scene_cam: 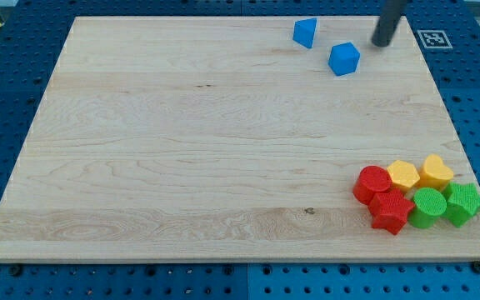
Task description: Place the arm at the right center
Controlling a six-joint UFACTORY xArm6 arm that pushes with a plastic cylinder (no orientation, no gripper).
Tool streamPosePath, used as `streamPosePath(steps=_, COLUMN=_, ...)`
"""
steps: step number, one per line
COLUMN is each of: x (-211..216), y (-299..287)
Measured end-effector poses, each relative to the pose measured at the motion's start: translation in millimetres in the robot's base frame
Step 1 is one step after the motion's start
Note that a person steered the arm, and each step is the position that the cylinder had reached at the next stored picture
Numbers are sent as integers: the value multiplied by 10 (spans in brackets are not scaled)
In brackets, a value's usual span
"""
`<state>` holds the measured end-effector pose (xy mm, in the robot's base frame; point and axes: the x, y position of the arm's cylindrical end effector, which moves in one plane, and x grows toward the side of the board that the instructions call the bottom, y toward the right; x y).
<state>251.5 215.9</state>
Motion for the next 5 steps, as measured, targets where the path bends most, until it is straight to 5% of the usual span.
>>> streamPosePath(steps=5, x=71, y=-301)
